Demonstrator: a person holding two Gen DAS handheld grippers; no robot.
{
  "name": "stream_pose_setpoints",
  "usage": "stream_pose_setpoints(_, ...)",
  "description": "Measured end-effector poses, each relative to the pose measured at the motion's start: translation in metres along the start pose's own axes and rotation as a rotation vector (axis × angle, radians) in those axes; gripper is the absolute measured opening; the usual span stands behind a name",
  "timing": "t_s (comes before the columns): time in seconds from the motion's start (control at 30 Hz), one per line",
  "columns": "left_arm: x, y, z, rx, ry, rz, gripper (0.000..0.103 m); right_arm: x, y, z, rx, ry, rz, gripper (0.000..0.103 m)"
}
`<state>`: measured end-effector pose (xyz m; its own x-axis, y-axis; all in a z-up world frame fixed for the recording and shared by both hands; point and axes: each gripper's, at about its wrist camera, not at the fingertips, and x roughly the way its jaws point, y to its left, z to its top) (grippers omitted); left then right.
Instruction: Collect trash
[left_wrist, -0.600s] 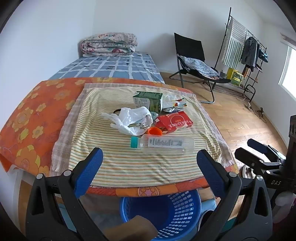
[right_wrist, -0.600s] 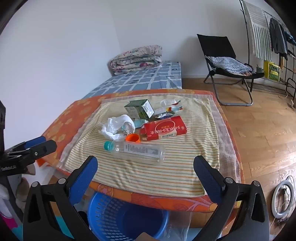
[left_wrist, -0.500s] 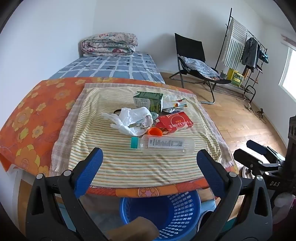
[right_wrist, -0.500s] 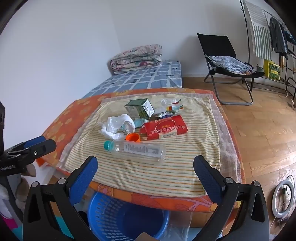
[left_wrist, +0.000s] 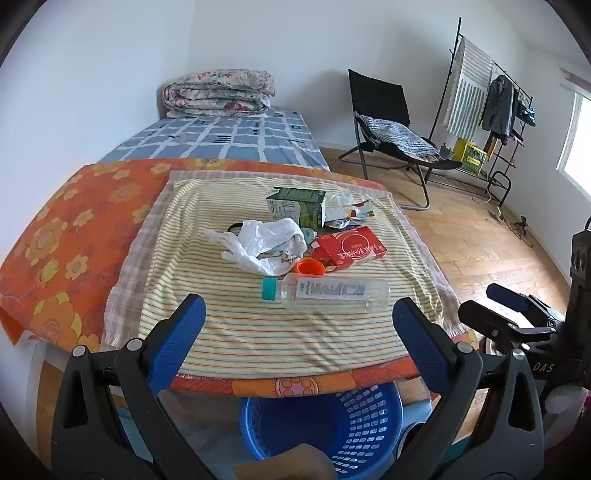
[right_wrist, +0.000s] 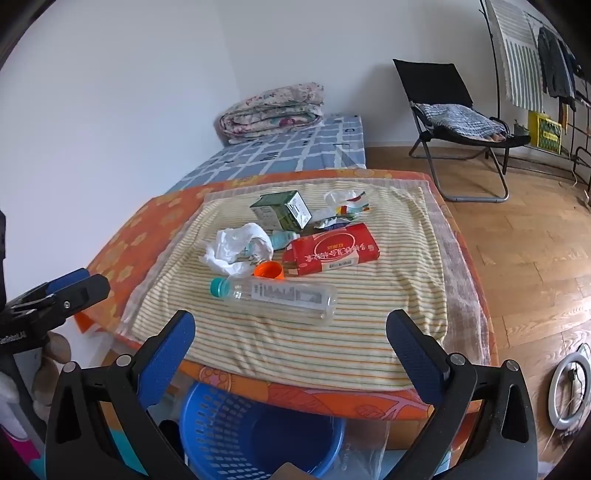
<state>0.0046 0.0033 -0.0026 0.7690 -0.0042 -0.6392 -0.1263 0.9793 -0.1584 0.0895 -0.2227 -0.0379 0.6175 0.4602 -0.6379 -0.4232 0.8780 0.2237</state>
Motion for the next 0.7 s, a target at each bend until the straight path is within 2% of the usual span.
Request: stream_pose_setpoints(0.7, -0.0004, 0.0004, 0.0000, 0.004, -0.003, 0.001, 0.103, 0.0006, -0.0011, -0.0030, 0.005, 0.009, 0.000, 0.103)
